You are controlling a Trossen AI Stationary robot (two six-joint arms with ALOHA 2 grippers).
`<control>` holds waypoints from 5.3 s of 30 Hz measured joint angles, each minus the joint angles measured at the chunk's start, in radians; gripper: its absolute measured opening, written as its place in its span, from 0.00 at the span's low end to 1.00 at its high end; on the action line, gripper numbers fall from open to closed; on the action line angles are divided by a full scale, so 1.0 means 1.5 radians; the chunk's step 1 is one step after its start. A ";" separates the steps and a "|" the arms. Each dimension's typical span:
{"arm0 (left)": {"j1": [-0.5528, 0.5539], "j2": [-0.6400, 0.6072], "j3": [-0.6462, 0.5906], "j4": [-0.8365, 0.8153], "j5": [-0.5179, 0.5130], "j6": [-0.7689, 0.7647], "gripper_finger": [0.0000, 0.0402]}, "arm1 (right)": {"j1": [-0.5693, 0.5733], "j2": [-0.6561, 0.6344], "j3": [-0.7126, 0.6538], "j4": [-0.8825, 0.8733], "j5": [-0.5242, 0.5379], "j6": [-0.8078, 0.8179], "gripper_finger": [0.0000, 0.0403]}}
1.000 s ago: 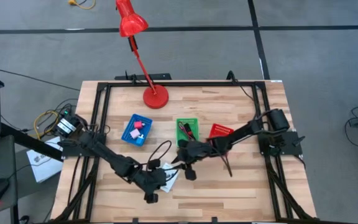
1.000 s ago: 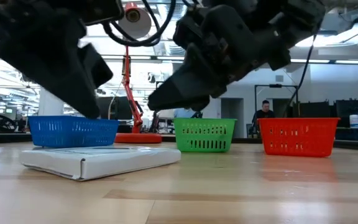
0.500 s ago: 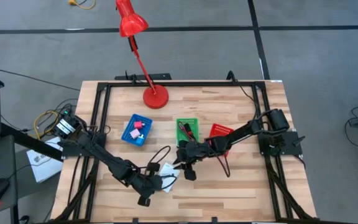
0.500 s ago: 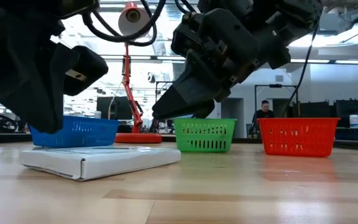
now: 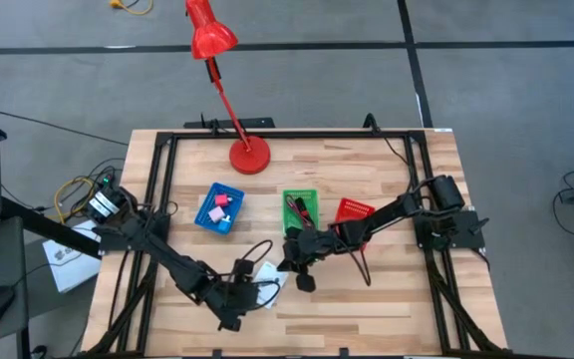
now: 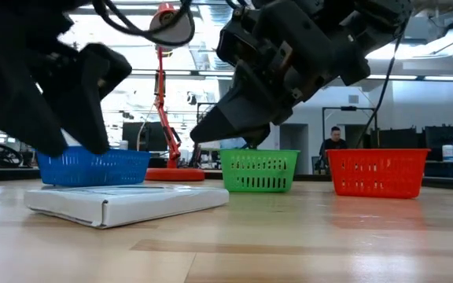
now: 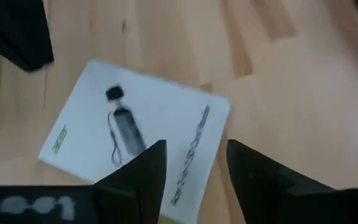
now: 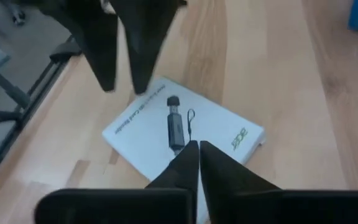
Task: Pick and place items into bin
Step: Put the white card reader box into the red bin
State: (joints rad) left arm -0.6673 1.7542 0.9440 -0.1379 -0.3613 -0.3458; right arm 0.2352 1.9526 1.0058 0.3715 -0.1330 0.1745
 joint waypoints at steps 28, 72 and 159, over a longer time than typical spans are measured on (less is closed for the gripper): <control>-0.062 0.101 0.013 0.041 -0.126 0.005 0.44 | -0.011 0.097 0.047 0.038 0.002 -0.011 0.00; -0.078 0.124 0.063 -0.005 -0.217 0.034 0.45 | 0.044 0.079 0.076 -0.043 0.123 -0.030 0.00; -0.032 0.176 0.078 -0.030 -0.284 0.338 0.45 | -0.016 0.073 0.076 -0.189 0.051 0.251 0.00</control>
State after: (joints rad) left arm -0.7149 2.0189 1.0607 -0.1829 -0.7873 0.1616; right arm 0.2115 2.0624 1.1198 0.0884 -0.0569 0.5514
